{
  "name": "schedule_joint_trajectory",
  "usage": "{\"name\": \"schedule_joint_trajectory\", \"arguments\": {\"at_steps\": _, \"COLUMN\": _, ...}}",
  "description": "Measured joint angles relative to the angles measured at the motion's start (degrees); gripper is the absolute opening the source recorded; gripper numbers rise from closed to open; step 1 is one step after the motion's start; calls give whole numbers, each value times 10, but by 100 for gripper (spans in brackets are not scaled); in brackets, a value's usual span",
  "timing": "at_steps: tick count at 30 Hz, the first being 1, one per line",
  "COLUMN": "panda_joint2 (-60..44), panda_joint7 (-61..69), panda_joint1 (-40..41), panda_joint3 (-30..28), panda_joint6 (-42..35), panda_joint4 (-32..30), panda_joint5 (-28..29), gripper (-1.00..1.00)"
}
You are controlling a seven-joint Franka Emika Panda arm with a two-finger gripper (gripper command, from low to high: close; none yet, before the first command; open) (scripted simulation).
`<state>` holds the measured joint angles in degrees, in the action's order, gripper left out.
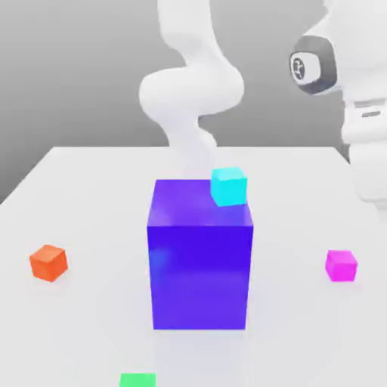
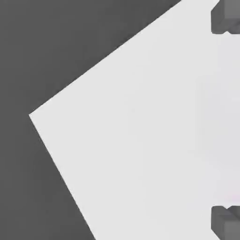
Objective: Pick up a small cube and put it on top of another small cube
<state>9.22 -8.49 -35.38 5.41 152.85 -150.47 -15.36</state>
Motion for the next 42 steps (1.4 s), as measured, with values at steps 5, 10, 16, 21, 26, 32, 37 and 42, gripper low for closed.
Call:
{"name": "schedule_joint_trajectory", "arguments": {"at_steps": 5, "panda_joint2": -57, "panda_joint7": 22, "panda_joint1": -39, "panda_joint3": 33, "panda_joint6": 41, "panda_joint4": -34, "panda_joint5": 31, "gripper": 0}}
{"name": "schedule_joint_trajectory", "arguments": {"at_steps": 10, "panda_joint2": -111, "panda_joint7": 6, "panda_joint1": -79, "panda_joint3": 44, "panda_joint6": 83, "panda_joint4": -68, "panda_joint5": 116, "gripper": 0}}
{"name": "schedule_joint_trajectory", "arguments": {"at_steps": 16, "panda_joint2": -184, "panda_joint7": -45, "panda_joint1": -104, "panda_joint3": 14, "panda_joint6": 142, "panda_joint4": -71, "panda_joint5": 218, "gripper": 0}}
{"name": "schedule_joint_trajectory", "arguments": {"at_steps": 21, "panda_joint2": -256, "panda_joint7": -65, "panda_joint1": -133, "panda_joint3": -20, "panda_joint6": 199, "panda_joint4": -58, "panda_joint5": 244, "gripper": 0}}
{"name": "schedule_joint_trajectory", "arguments": {"at_steps": 26, "panda_joint2": -270, "panda_joint7": -68, "panda_joint1": -136, "panda_joint3": -24, "panda_joint6": 209, "panda_joint4": -56, "panda_joint5": 246, "gripper": -100}}
{"name": "schedule_joint_trajectory", "arguments": {"at_steps": 32, "panda_joint2": -238, "panda_joint7": -63, "panda_joint1": -129, "panda_joint3": -15, "panda_joint6": 184, "panda_joint4": -61, "panda_joint5": 242, "gripper": -100}}
{"name": "schedule_joint_trajectory", "arguments": {"at_steps": 37, "panda_joint2": -168, "panda_joint7": -34, "panda_joint1": -112, "panda_joint3": 11, "panda_joint6": 129, "panda_joint4": -75, "panda_joint5": 202, "gripper": -100}}
{"name": "schedule_joint_trajectory", "arguments": {"at_steps": 42, "panda_joint2": -158, "panda_joint7": -2, "panda_joint1": -91, "panda_joint3": -5, "panda_joint6": 88, "panda_joint4": -40, "panda_joint5": 211, "gripper": -100}}
